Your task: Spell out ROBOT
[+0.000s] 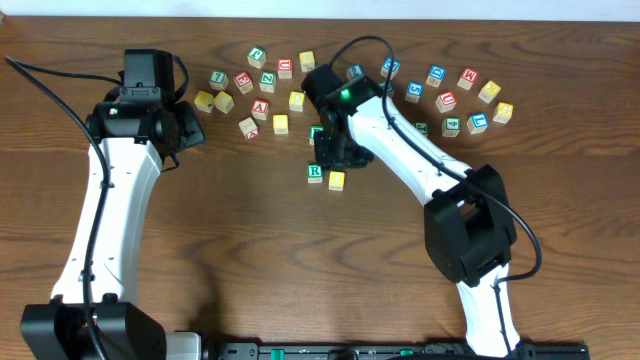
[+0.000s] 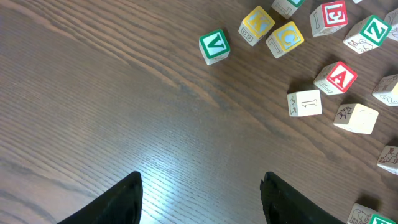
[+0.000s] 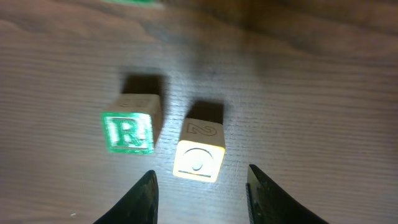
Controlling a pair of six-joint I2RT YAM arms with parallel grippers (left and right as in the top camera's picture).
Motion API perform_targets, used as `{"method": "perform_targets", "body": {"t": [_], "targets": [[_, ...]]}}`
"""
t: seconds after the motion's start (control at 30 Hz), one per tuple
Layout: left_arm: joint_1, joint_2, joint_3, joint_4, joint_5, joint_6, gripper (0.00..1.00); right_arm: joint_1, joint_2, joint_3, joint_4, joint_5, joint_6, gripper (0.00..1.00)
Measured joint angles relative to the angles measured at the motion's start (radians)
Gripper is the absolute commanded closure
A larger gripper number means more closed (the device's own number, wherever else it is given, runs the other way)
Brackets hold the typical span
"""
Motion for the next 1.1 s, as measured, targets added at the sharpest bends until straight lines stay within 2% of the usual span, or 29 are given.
{"method": "perform_targets", "body": {"t": [0.13, 0.6, 1.1], "targets": [[0.0, 0.0, 0.0, 0.0, 0.0, 0.0, 0.4, 0.0, 0.008, -0.062, 0.061, -0.012, -0.018, 0.61], [0.0, 0.0, 0.0, 0.0, 0.0, 0.0, 0.4, 0.006, 0.009, -0.151, 0.164, -0.025, -0.041, 0.75], [0.0, 0.0, 0.0, 0.0, 0.0, 0.0, 0.4, 0.005, 0.009, -0.151, 0.241, -0.024, -0.018, 0.73]]}}
